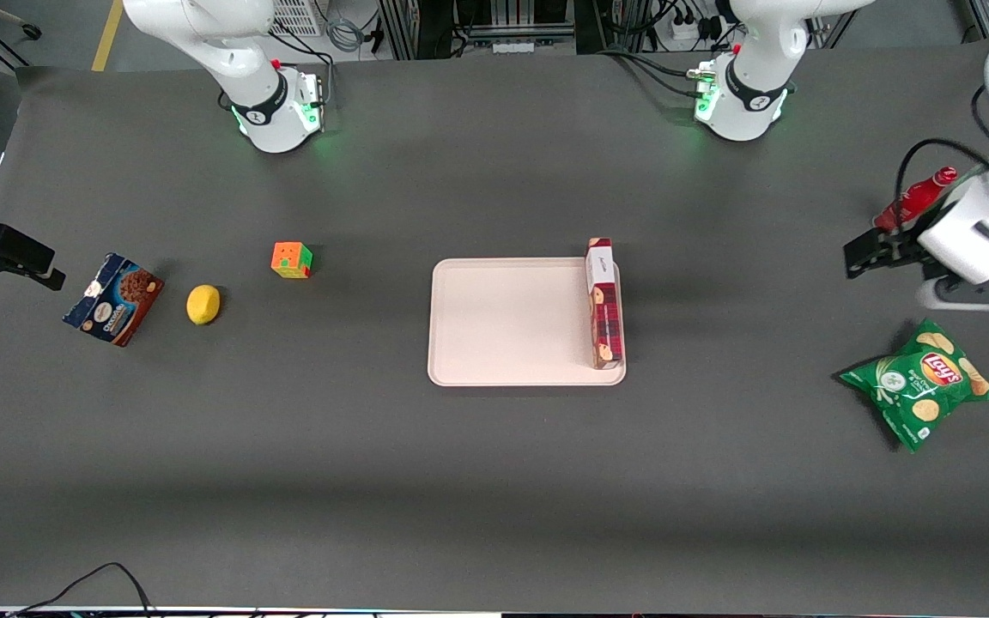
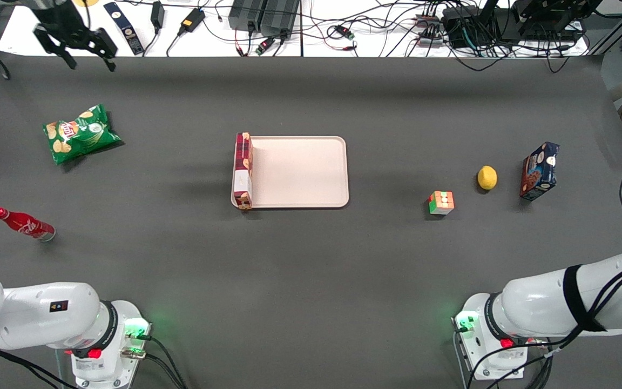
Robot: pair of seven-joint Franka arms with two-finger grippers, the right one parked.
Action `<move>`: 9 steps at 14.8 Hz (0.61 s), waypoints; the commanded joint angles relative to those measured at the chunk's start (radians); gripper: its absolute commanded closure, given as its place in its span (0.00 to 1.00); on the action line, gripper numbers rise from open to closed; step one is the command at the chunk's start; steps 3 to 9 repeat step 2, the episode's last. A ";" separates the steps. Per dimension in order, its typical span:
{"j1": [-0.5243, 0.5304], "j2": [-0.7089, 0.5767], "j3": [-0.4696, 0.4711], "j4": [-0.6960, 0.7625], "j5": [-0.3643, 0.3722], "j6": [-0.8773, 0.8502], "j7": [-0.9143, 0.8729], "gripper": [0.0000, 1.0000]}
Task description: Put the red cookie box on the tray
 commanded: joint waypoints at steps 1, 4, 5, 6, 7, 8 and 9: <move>0.006 -0.040 0.008 0.025 -0.016 -0.081 0.037 0.00; 0.006 -0.052 0.008 0.025 -0.016 -0.091 0.038 0.00; 0.006 -0.052 0.008 0.025 -0.016 -0.091 0.038 0.00; 0.006 -0.052 0.008 0.025 -0.016 -0.091 0.038 0.00; 0.006 -0.052 0.008 0.025 -0.016 -0.091 0.038 0.00; 0.006 -0.052 0.008 0.025 -0.016 -0.091 0.038 0.00; 0.006 -0.052 0.008 0.025 -0.016 -0.091 0.038 0.00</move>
